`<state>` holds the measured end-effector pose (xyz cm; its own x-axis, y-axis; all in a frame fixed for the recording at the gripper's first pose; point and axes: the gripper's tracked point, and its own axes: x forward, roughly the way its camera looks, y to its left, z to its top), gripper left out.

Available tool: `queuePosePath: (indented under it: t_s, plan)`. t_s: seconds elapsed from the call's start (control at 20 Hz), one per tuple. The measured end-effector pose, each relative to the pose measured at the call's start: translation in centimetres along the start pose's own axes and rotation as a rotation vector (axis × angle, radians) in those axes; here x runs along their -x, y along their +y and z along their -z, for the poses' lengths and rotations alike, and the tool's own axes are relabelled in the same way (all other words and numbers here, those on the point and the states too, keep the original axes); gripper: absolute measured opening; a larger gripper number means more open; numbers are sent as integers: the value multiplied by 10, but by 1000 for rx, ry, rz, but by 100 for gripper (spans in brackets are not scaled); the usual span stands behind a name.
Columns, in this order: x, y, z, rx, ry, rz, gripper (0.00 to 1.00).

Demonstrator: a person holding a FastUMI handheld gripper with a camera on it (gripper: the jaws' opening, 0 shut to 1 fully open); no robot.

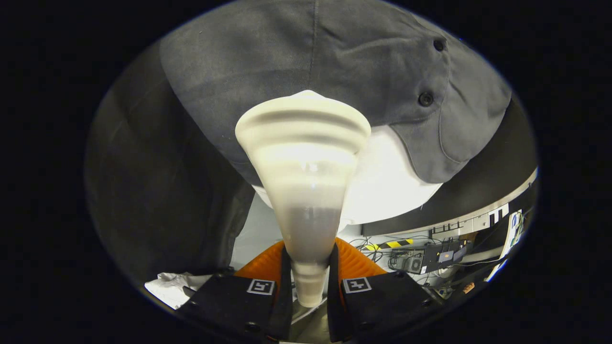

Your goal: Iron the clothes twice with a garment steamer, once on the left side and once on the right side.

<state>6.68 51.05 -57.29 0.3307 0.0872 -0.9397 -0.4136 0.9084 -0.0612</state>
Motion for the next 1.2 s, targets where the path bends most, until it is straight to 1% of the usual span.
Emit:
queuePosePath:
  t_s: [0.2, 0.35, 0.45, 0.65, 0.95, 1.2]
  plan:
    - [6, -10, 7, -30, -8, 0, 38]
    - [35, -27, -1, -58, -46, 2, 38]
    - [62, -45, -7, -97, -87, 10, 38]
    - [117, -98, -29, -158, -179, 25, 38]
    - [212, -173, -69, -169, -342, 46, 38]
    - [297, -223, -104, -183, -492, 57, 37]
